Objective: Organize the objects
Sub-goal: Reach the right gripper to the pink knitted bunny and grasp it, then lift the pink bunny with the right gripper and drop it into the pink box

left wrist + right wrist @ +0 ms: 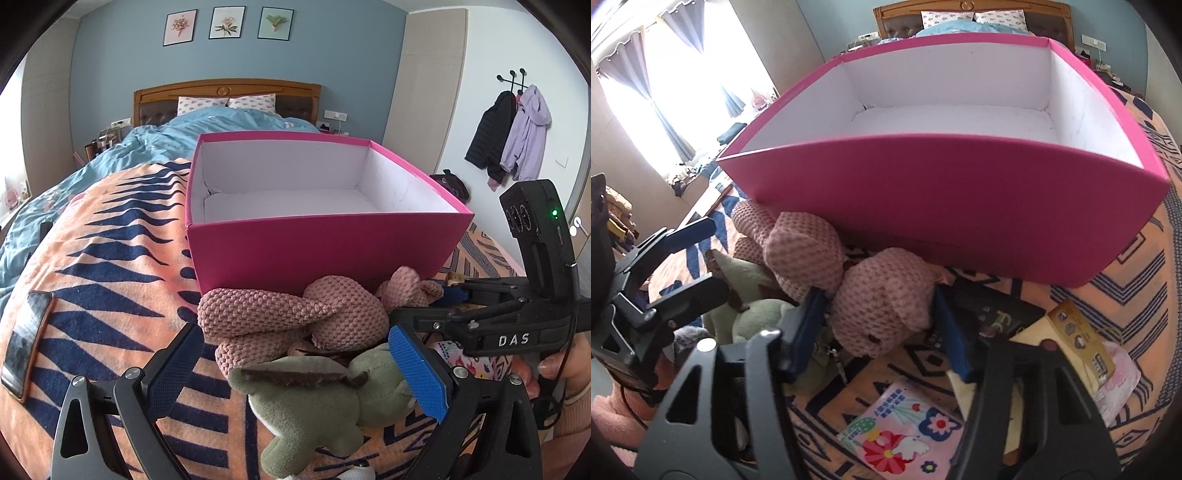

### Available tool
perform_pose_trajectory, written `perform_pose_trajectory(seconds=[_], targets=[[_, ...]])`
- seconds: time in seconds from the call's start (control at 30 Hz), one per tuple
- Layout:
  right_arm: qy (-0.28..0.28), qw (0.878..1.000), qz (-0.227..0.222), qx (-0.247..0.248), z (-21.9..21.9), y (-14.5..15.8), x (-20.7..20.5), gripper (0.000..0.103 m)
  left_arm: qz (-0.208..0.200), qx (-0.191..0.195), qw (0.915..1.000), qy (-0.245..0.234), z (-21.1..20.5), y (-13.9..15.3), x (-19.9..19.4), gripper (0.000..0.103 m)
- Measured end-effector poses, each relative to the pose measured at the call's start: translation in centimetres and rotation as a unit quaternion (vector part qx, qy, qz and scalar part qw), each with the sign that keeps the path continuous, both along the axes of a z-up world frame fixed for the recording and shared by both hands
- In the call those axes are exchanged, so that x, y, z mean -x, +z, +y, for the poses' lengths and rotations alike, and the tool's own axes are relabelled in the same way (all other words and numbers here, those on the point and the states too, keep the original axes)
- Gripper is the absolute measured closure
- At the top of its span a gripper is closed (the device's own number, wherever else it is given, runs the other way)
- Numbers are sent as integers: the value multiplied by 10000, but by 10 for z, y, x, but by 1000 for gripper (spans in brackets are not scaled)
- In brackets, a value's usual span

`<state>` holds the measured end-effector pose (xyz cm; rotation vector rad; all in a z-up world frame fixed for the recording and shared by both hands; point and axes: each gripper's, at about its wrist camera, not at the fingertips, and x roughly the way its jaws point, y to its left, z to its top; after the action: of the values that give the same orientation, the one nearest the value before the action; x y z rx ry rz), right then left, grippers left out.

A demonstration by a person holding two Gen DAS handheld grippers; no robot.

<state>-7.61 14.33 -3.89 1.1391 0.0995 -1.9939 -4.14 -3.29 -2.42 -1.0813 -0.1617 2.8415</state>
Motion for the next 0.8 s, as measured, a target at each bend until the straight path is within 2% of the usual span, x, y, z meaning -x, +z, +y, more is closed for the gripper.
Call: perform_pose_trajectory(seconds=[0.1,0.3,0.5,0.6,0.8], targets=[[-18,9999,74,142,8,5,-5,47,28,-34,9999,-120,2,3,-2,2],[-14,9989,332,319,23,25,-15,47,130,-159,9978,-623,13,12,-7,10],[-1,9965,616,560,42,52,-21,48,228,-262,9939,-1047,25,21,-9,31],[62,9951,761,624,40,65,-26,48,216,-389,9917,-1204,29,27,-6,47],[256,9905,1157,703,30,89,-37,48,443,-337,9899,-1300,33,48,-7,51]])
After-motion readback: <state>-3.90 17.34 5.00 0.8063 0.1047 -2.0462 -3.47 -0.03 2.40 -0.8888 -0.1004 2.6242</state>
